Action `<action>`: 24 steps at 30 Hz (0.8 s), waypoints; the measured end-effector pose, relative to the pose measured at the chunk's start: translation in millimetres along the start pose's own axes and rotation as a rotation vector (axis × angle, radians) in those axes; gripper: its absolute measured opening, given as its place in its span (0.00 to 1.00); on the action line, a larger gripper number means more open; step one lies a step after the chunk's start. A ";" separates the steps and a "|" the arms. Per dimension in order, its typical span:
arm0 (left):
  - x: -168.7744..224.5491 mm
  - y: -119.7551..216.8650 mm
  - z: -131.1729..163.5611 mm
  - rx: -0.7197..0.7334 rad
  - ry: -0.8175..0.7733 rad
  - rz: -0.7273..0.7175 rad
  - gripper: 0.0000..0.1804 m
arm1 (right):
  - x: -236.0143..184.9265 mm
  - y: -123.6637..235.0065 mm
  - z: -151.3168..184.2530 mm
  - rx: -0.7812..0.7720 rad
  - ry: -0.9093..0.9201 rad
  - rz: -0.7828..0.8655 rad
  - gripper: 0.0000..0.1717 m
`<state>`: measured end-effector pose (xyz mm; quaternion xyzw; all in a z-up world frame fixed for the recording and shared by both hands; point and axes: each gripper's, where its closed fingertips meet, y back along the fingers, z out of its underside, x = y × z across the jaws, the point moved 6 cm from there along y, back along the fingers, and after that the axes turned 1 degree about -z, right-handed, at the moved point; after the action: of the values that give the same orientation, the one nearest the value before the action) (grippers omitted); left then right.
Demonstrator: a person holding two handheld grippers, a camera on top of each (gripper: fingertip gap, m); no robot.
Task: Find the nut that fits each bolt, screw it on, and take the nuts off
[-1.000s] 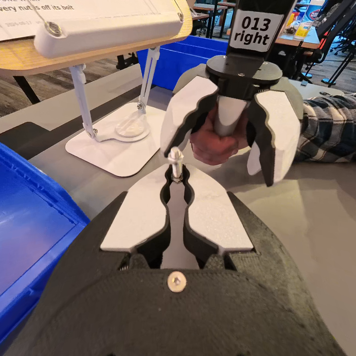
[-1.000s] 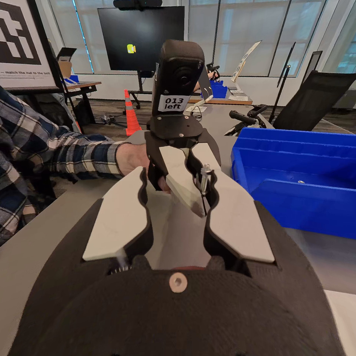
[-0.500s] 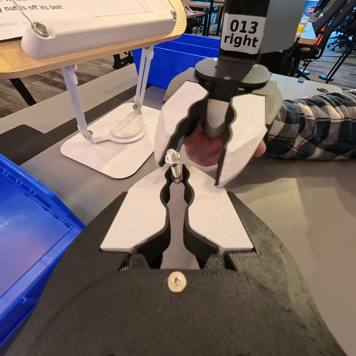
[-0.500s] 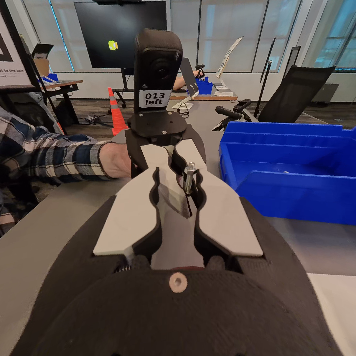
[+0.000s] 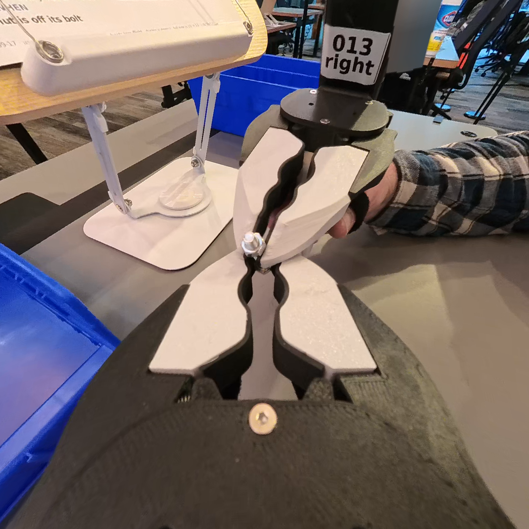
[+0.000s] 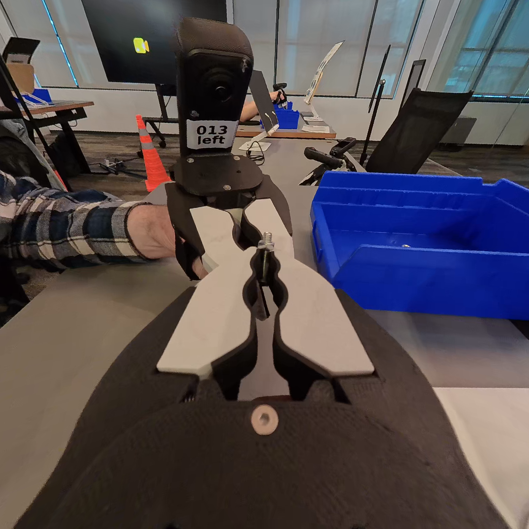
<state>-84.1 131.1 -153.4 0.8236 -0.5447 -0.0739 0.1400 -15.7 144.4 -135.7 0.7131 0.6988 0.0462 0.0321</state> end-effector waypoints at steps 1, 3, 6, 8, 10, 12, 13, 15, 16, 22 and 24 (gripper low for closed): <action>0.2 0.4 -0.4 0.009 0.003 0.008 0.05 | -0.5 0.1 -0.8 0.001 0.005 0.000 0.03; 1.5 1.1 -2.2 0.031 0.004 0.019 0.08 | -1.0 0.7 -2.9 0.005 0.013 0.007 0.03; 3.1 0.1 -2.0 0.028 -0.002 0.028 0.14 | -1.9 3.3 -8.9 0.022 0.031 0.024 0.03; 3.8 0.8 -2.4 0.041 -0.002 0.042 0.19 | -1.4 6.0 -15.7 0.017 0.049 0.049 0.03; 2.6 2.0 -3.8 0.054 0.008 0.037 0.21 | -1.8 11.2 -24.8 0.022 0.075 0.065 0.03; 1.5 2.9 -3.1 0.051 0.000 0.029 0.18 | -1.7 22.3 -40.7 0.044 0.112 0.092 0.03; 2.0 3.8 -2.3 0.052 -0.009 0.035 0.11 | -1.4 31.3 -52.5 0.059 0.138 0.115 0.03; 2.8 4.8 -0.8 0.046 -0.022 0.043 0.00 | 1.5 58.3 -81.2 0.075 0.199 0.198 0.03; 1.7 4.6 0.2 0.038 -0.027 0.028 0.00 | 3.2 76.9 -96.4 0.085 0.231 0.248 0.03; -1.1 3.2 2.5 0.024 -0.032 -0.003 0.00 | 46.4 242.2 -136.8 0.030 0.229 0.702 0.03; -1.5 0.8 3.9 0.011 -0.040 -0.012 0.00 | 62.2 297.9 -129.5 0.029 0.189 0.859 0.03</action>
<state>-86.5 131.6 -156.9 0.8260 -0.5427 -0.0885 0.1240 267.1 197.8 27.2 0.9320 0.3391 0.1109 -0.0641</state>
